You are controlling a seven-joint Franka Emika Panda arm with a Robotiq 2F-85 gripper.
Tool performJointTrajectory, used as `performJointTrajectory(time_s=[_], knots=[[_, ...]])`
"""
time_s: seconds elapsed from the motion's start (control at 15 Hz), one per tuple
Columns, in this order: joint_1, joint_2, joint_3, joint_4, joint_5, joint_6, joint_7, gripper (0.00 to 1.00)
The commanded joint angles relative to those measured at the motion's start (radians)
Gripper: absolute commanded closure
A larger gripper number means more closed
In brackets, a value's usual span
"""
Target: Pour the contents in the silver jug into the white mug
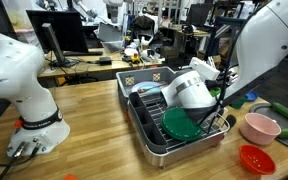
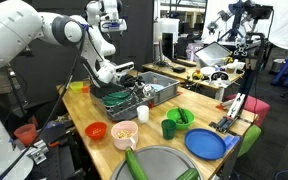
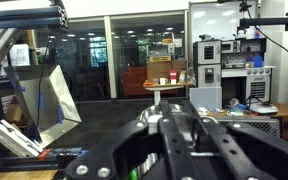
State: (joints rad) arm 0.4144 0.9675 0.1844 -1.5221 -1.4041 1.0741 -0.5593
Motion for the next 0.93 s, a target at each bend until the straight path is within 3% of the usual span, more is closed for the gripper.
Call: performJointTrajectory(time_s=[0.0,0.87], knots=[[-0.001,0.013,0.002,0.022,-0.015,-0.027,-0.011,0.96],[-0.002,0.016,0.003,0.026,-0.024,-0.038,0.009,0.96]])
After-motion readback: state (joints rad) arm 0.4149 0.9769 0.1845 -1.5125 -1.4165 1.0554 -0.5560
